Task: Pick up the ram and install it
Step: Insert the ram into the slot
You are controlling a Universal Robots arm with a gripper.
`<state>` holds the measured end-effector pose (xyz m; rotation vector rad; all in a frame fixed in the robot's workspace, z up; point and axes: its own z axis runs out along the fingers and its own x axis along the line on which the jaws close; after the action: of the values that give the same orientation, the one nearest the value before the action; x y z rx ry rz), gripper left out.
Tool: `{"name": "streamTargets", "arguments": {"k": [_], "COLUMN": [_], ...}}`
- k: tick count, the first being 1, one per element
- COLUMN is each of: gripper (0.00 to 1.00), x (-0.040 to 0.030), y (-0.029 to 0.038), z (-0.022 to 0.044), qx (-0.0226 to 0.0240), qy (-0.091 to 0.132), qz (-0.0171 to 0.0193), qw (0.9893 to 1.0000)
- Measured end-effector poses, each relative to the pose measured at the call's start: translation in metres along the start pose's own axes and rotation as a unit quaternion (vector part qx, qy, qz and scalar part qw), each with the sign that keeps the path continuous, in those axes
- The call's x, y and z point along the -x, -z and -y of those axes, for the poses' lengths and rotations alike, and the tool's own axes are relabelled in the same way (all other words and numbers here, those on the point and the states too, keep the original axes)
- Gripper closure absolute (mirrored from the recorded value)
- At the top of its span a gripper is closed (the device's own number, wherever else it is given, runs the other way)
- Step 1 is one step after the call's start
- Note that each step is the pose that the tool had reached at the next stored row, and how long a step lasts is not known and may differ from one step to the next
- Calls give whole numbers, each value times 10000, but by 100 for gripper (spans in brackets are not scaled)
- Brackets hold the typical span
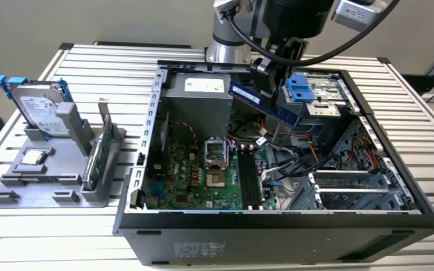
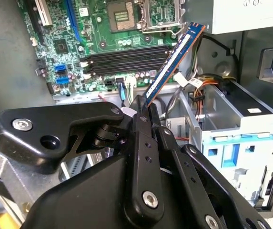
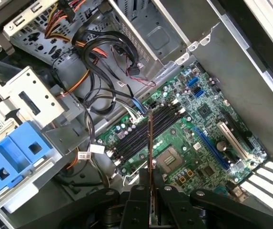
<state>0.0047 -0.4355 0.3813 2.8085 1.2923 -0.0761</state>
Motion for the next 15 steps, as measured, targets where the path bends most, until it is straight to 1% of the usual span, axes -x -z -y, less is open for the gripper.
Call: {"name": "streamTargets", "arguments": {"k": [10,15], "gripper": [100,100], "x": [0,0], "y": [0,-1], "z": [0,0], "qx": [-11,-12], "qy": [-160,-184], "qz": [4,4], "qw": [9999,9998]}}
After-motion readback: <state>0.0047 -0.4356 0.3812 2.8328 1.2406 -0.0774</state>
